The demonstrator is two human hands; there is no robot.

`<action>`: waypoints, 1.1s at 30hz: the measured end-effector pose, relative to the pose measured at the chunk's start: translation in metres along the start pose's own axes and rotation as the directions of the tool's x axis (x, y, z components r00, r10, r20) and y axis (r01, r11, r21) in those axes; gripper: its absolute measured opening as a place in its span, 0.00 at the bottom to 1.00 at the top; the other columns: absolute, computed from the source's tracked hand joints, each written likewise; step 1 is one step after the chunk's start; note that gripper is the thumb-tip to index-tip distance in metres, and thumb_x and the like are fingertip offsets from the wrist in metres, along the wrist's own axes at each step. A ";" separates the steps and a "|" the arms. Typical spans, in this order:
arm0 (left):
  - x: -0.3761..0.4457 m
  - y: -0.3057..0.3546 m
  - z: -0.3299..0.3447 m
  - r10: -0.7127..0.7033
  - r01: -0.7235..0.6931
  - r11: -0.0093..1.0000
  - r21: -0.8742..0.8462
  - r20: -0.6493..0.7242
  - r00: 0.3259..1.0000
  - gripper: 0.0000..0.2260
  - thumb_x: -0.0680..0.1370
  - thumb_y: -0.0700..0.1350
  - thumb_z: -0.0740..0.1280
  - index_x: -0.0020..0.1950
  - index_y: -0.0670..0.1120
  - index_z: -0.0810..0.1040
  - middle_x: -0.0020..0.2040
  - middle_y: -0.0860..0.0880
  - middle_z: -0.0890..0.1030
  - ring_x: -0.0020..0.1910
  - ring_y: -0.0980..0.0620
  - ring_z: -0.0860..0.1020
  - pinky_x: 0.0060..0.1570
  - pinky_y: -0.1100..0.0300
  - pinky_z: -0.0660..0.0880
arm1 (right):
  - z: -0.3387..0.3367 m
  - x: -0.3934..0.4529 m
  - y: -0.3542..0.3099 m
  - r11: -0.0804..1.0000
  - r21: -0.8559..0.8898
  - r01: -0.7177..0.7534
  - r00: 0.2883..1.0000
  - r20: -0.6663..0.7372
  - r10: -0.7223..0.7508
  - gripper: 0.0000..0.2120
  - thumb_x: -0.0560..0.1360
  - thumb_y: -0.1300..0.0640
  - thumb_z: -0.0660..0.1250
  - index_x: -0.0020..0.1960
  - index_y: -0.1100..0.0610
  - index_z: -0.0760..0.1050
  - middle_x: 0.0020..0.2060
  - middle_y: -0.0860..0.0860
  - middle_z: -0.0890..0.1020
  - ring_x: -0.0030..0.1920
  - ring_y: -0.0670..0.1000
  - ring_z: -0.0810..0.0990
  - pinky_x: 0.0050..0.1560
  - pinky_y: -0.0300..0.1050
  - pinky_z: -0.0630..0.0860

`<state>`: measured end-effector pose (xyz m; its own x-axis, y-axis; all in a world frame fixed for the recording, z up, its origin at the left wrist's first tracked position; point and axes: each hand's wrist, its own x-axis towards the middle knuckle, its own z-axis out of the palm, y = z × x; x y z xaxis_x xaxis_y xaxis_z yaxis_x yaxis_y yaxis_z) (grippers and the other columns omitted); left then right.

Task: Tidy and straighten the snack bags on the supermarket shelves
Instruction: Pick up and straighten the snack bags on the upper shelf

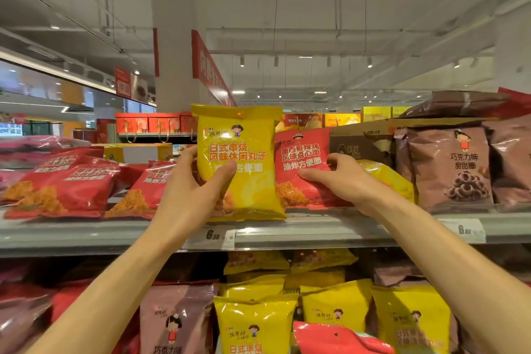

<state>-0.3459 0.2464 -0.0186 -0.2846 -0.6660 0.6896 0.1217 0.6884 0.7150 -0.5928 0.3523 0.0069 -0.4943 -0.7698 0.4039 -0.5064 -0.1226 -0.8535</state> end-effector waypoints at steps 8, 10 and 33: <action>-0.004 0.004 0.000 -0.015 0.013 0.999 -0.038 -0.044 0.999 0.18 0.78 0.53 0.70 0.67 0.52 0.74 0.52 0.53 0.84 0.39 0.58 0.85 0.32 0.67 0.78 | -0.029 -0.017 -0.010 0.991 0.070 0.113 0.981 -0.166 -0.100 0.21 0.74 0.49 0.76 0.62 0.50 0.71 0.54 0.46 0.83 0.51 0.48 0.85 0.48 0.42 0.81; -0.004 0.005 0.004 -0.012 0.011 1.000 -0.029 -0.050 0.999 0.17 0.79 0.53 0.70 0.66 0.52 0.74 0.52 0.52 0.84 0.37 0.59 0.84 0.31 0.67 0.77 | -0.043 -0.025 -0.009 0.988 0.094 0.124 0.978 -0.182 -0.105 0.18 0.75 0.50 0.76 0.60 0.49 0.73 0.53 0.46 0.84 0.48 0.46 0.86 0.45 0.39 0.81; 0.037 0.012 0.135 0.210 -0.124 0.741 0.660 -0.051 0.976 0.32 0.81 0.64 0.60 0.78 0.46 0.61 0.40 0.45 0.84 0.47 0.38 0.82 0.49 0.45 0.77 | -0.123 -0.063 0.030 0.975 0.188 0.117 0.991 -0.088 -0.102 0.22 0.76 0.56 0.75 0.68 0.53 0.74 0.52 0.48 0.87 0.48 0.48 0.88 0.41 0.37 0.82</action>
<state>-0.4837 0.2686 0.0003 -0.2038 -0.5207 0.8290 -0.5023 0.7825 0.3680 -0.6642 0.4740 -0.0033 -0.5005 -0.6953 0.5159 -0.4183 -0.3275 -0.8472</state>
